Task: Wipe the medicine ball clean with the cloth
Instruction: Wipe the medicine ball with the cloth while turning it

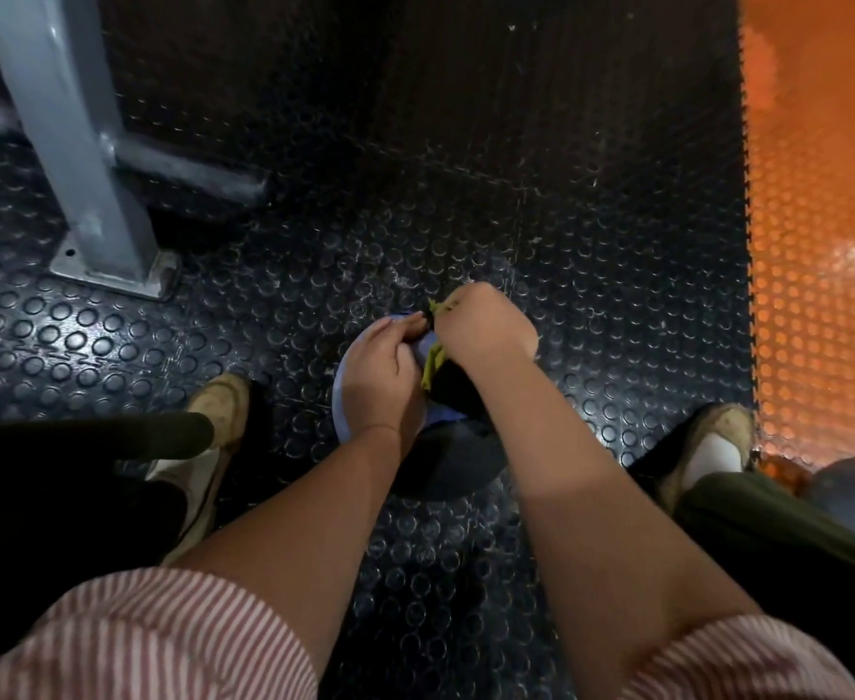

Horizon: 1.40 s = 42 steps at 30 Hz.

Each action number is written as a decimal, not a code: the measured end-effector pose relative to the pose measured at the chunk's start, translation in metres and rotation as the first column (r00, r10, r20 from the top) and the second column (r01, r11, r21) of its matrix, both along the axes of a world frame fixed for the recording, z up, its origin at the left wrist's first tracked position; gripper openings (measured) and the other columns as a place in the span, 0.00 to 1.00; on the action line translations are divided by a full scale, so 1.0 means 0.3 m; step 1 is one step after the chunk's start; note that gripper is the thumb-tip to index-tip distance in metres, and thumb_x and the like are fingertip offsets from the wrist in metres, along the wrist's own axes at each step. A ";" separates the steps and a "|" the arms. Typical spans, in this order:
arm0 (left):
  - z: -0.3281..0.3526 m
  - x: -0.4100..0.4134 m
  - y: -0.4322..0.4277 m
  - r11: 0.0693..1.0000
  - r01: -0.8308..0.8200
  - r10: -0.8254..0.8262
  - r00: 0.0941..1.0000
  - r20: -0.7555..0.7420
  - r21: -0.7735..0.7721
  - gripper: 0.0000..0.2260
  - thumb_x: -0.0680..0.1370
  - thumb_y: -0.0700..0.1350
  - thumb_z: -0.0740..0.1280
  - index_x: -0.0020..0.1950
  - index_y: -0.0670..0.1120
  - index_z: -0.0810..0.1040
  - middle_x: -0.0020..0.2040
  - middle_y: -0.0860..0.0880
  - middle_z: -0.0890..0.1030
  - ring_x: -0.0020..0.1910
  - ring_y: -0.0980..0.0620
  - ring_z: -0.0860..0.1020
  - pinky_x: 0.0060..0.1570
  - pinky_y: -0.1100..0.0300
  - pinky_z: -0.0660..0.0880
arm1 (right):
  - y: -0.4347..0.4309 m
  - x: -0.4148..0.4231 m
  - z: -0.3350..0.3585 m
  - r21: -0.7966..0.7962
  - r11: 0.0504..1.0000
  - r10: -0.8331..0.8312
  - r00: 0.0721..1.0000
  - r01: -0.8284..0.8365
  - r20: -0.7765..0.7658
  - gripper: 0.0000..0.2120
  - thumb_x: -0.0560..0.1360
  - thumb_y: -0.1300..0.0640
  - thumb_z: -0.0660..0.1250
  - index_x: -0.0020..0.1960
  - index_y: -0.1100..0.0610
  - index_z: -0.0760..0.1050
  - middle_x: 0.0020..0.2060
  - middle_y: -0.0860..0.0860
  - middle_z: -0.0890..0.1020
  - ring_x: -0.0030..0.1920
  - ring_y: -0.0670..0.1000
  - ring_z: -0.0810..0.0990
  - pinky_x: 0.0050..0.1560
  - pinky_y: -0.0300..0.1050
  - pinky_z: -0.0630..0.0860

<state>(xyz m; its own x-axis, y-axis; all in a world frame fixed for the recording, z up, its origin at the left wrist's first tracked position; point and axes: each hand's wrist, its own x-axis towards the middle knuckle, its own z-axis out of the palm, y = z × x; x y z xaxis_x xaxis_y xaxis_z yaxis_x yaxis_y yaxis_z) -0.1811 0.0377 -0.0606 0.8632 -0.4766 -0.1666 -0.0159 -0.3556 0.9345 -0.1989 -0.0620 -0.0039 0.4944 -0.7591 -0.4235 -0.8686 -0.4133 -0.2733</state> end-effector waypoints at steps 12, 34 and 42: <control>0.006 0.033 -0.038 0.998 0.015 -0.010 0.996 -0.092 0.061 0.18 0.79 0.34 0.55 0.59 0.43 0.82 0.61 0.51 0.80 0.62 0.56 0.75 0.70 0.58 0.67 | 0.242 -0.261 -0.023 -0.294 0.955 0.127 0.955 -0.044 0.269 0.09 0.74 0.51 0.66 0.49 0.50 0.83 0.39 0.52 0.77 0.30 0.55 0.75 0.25 0.35 0.55; -0.027 0.051 -0.001 0.987 0.126 -0.123 0.992 -0.039 0.095 0.18 0.81 0.35 0.55 0.68 0.44 0.75 0.69 0.48 0.74 0.69 0.52 0.71 0.72 0.58 0.63 | 0.179 -0.181 -0.014 -0.295 0.952 0.134 0.978 -0.082 0.161 0.07 0.76 0.53 0.64 0.47 0.52 0.80 0.44 0.54 0.76 0.39 0.57 0.77 0.28 0.40 0.59; -0.038 0.031 0.012 0.999 0.022 -0.021 0.999 -0.046 0.023 0.19 0.78 0.41 0.55 0.64 0.46 0.78 0.61 0.54 0.77 0.62 0.54 0.75 0.67 0.59 0.68 | 0.038 -0.074 -0.050 -0.151 0.954 0.282 0.944 -0.258 0.172 0.17 0.79 0.53 0.55 0.57 0.54 0.80 0.62 0.55 0.75 0.64 0.59 0.70 0.67 0.57 0.65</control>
<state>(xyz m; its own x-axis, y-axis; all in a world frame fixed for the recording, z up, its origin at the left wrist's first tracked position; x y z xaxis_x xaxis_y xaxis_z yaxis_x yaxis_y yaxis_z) -0.1720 0.0411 -0.0722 0.8441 -0.4904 -0.2167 0.0186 -0.3772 0.9259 -0.2211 -0.0505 -0.0187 0.7499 -0.6263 -0.2130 -0.6568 -0.6663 -0.3532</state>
